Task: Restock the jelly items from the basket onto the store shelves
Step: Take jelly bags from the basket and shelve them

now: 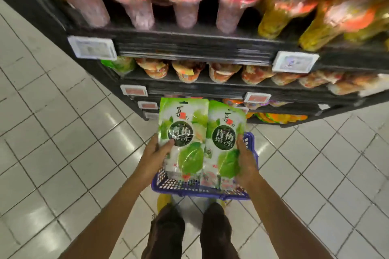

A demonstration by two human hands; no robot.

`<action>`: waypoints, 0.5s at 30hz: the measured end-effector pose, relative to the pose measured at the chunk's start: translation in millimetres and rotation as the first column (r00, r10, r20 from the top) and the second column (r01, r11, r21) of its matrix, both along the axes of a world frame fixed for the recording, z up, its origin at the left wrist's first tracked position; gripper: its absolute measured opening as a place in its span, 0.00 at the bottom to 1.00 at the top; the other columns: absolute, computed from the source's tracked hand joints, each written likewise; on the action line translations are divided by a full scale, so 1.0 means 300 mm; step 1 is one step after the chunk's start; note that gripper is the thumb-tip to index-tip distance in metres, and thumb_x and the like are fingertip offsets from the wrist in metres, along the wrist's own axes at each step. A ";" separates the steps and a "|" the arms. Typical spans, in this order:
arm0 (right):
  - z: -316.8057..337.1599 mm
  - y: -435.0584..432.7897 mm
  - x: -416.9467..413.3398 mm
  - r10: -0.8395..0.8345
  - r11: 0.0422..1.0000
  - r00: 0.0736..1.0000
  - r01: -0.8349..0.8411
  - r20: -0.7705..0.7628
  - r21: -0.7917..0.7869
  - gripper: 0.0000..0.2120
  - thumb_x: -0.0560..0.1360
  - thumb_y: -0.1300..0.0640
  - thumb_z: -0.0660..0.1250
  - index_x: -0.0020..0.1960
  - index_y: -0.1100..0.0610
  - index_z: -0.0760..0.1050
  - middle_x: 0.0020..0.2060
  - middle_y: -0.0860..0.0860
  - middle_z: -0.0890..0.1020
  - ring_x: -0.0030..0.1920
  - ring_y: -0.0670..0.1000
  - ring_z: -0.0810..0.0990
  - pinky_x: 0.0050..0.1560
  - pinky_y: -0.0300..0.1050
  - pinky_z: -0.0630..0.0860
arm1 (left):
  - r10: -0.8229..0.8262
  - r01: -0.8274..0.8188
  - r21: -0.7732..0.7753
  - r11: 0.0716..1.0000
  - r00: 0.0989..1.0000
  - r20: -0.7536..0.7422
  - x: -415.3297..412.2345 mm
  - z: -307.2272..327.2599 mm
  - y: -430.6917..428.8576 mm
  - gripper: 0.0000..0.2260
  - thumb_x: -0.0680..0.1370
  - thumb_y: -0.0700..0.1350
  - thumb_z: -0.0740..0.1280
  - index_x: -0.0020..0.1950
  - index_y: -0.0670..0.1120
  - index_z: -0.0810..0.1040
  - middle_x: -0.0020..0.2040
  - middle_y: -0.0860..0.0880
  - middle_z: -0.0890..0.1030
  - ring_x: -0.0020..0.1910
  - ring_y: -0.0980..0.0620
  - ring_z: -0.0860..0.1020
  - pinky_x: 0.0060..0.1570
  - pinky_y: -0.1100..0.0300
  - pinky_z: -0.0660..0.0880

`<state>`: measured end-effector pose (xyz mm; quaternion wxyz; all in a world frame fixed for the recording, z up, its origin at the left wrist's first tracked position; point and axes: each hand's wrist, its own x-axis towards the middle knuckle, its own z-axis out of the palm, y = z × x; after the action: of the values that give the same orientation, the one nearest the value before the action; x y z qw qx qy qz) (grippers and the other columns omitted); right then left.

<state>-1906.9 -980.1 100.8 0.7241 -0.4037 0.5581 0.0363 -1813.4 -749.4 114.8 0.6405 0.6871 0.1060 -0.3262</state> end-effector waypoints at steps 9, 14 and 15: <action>0.832 -0.046 0.113 0.218 0.931 0.948 -0.130 0.233 -0.342 0.14 0.64 0.63 0.78 0.48 0.59 0.80 0.39 0.56 0.84 0.36 0.53 0.82 0.39 0.48 0.79 | -0.071 0.113 -0.138 0.984 0.959 0.276 0.171 0.807 -0.021 0.14 0.74 0.36 0.72 0.56 0.48 0.77 0.46 0.54 0.87 0.42 0.57 0.85 0.35 0.67 0.78; 1.182 -0.052 0.115 0.253 0.901 0.858 -0.041 0.448 -0.431 0.26 0.57 0.58 0.79 0.53 0.60 0.80 0.39 0.52 0.86 0.36 0.50 0.85 0.32 0.43 0.79 | -0.049 0.130 -0.174 0.976 0.911 0.409 0.223 1.172 -0.008 0.18 0.67 0.47 0.76 0.56 0.48 0.80 0.50 0.49 0.86 0.48 0.50 0.85 0.43 0.58 0.81; 1.238 -0.057 0.115 0.265 0.891 0.839 -0.026 0.474 -0.453 0.30 0.54 0.55 0.81 0.55 0.60 0.80 0.41 0.52 0.87 0.38 0.51 0.85 0.33 0.44 0.80 | -0.039 0.131 -0.178 0.975 0.895 0.445 0.232 1.233 -0.006 0.17 0.68 0.47 0.77 0.55 0.49 0.80 0.49 0.51 0.86 0.48 0.51 0.85 0.42 0.60 0.81</action>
<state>-1872.3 -997.0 472.1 0.7363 -0.5894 0.3003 -0.1422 -1743.7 -751.3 484.6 0.6997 0.6778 -0.1051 -0.1999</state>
